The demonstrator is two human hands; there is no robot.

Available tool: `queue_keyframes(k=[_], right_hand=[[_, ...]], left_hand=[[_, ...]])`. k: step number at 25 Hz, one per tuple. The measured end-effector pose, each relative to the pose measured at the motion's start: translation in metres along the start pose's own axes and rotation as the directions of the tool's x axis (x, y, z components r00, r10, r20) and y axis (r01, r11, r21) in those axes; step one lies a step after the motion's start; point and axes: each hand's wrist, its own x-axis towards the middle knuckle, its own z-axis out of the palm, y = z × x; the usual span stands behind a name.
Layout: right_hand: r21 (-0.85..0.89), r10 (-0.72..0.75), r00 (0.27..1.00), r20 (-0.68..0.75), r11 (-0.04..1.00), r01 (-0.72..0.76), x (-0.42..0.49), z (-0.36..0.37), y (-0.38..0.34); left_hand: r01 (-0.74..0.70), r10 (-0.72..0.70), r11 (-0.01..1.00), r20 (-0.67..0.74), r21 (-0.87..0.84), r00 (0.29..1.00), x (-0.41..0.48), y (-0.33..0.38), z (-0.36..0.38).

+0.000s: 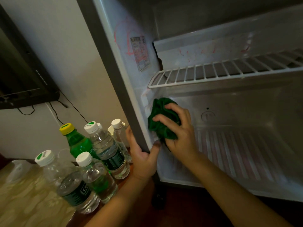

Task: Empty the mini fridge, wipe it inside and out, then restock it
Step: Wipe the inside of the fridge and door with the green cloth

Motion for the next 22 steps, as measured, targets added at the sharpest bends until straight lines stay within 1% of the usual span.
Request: queue_keyframes(k=[1,2,4,5,7,8,10,11,12,13,14,15,16,17,19,20,22], right_hand=[[-0.034,0.04,0.999,-0.013,0.999,-0.04,0.002,0.009,0.013],[-0.037,0.129,0.992,-0.014,0.991,-0.13,0.006,0.016,0.028],[0.003,0.349,0.937,0.019,0.937,-0.349,0.015,0.022,0.051],[0.025,0.429,0.903,0.029,0.903,-0.429,0.019,0.021,0.053],[0.081,0.496,0.867,0.052,0.863,-0.499,0.016,0.015,0.034],[0.125,0.495,0.865,0.078,0.856,-0.501,0.007,0.008,0.014],[0.205,0.435,0.885,0.169,0.862,-0.463,-0.018,-0.011,-0.024],[0.235,0.407,0.889,0.211,0.862,-0.45,-0.026,-0.02,-0.036],[0.265,0.413,0.88,0.237,0.843,-0.467,-0.026,-0.029,-0.04],[0.302,0.46,0.854,0.245,0.8,-0.518,-0.019,-0.035,-0.042],[0.338,0.512,0.83,0.223,0.758,-0.558,-0.008,-0.039,-0.044],[0.37,0.531,0.826,0.186,0.741,-0.56,0.004,-0.04,-0.049],[0.373,0.514,0.844,0.155,0.76,-0.532,0.014,-0.037,-0.058],[0.335,0.47,0.871,0.14,0.806,-0.488,0.021,-0.03,-0.069],[0.14,0.361,0.926,0.108,0.917,-0.374,0.018,-0.017,-0.083],[0.05,0.33,0.939,0.1,0.941,-0.336,0.008,-0.012,-0.083],[-0.058,0.338,0.932,0.132,0.941,-0.333,-0.021,-0.013,-0.074]], left_hand=[[-0.01,0.01,1.0,-0.008,0.016,1.0,0.0,0.002,0.0],[-0.017,0.017,0.999,-0.013,0.027,1.0,-0.001,0.004,0.001],[-0.008,0.008,0.999,-0.012,0.032,1.0,-0.002,0.005,0.002],[-0.01,0.01,0.999,-0.011,0.033,1.0,-0.002,0.005,0.001],[-0.036,0.037,0.999,-0.013,0.034,0.999,-0.003,0.007,0.0],[-0.053,0.053,0.998,-0.013,0.04,0.998,-0.003,0.008,0.001],[-0.076,0.077,0.996,-0.001,0.052,0.997,0.0,0.012,0.003],[-0.08,0.079,0.995,0.022,0.056,0.997,0.001,0.013,0.001],[-0.074,0.07,0.995,0.059,0.07,0.996,0.001,0.015,-0.002],[-0.076,0.064,0.991,0.107,0.106,0.992,0.0,0.016,-0.007],[-0.1,0.075,0.982,0.158,0.161,0.985,-0.003,0.017,-0.014],[-0.128,0.086,0.97,0.204,0.205,0.975,-0.004,0.018,-0.021],[-0.14,0.089,0.967,0.236,0.212,0.968,-0.006,0.018,-0.028],[-0.133,0.085,0.974,0.247,0.183,0.965,-0.005,0.021,-0.034],[-0.076,0.063,0.996,0.21,0.053,0.976,0.002,0.029,-0.036],[-0.042,0.042,0.999,0.179,0.001,0.983,0.009,0.029,-0.034],[0.024,-0.017,0.998,0.116,-0.061,0.993,0.019,0.028,-0.024]])
